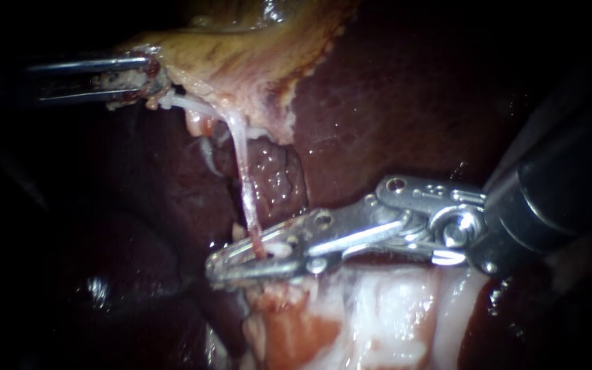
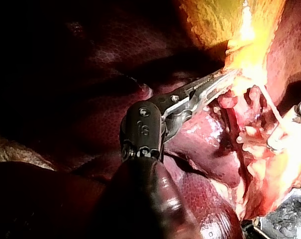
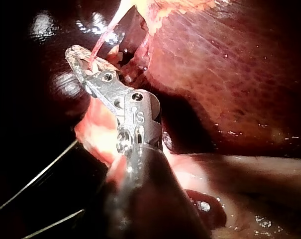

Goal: Clipping second clip right tube

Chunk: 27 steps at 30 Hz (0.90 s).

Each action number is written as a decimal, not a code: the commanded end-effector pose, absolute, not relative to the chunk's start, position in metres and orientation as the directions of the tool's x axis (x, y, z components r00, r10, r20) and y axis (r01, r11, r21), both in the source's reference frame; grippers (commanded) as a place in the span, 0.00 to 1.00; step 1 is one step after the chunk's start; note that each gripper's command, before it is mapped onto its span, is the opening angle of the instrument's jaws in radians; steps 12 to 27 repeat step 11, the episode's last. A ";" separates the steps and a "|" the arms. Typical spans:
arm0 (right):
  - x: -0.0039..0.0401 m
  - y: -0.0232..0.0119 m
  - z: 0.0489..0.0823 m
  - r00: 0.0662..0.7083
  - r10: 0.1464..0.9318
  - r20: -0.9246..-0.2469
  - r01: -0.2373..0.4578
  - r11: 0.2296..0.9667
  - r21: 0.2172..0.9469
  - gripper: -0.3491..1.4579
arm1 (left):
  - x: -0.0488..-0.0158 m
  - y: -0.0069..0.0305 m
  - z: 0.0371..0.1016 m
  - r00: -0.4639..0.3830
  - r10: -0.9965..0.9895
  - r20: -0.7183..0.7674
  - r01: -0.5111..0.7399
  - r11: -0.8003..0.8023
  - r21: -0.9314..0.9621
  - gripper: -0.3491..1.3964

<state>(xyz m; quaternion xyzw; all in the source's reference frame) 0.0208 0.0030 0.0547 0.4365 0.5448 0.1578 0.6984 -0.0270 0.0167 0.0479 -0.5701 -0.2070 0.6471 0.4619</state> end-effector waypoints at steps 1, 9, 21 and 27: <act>0.0208 0.0031 0.0545 0.356 0.697 -0.623 0.254 0.569 0.782 0.00 | -0.0271 0.0167 0.0479 0.077 0.834 -0.547 -0.363 -0.487 -0.794 0.00; 0.0208 0.0032 0.0547 0.356 0.696 -0.623 0.255 0.569 0.782 0.00 | -0.0271 0.0167 0.0480 0.077 0.834 -0.547 -0.363 -0.488 -0.794 0.00; 0.0208 0.0032 0.0548 0.356 0.696 -0.623 0.255 0.569 0.782 0.00 | -0.0271 0.0167 0.0480 0.077 0.834 -0.547 -0.363 -0.488 -0.794 0.00; 0.0208 0.0032 0.0548 0.356 0.696 -0.623 0.255 0.569 0.782 0.00 | -0.0271 0.0167 0.0480 0.077 0.834 -0.547 -0.363 -0.488 -0.794 0.00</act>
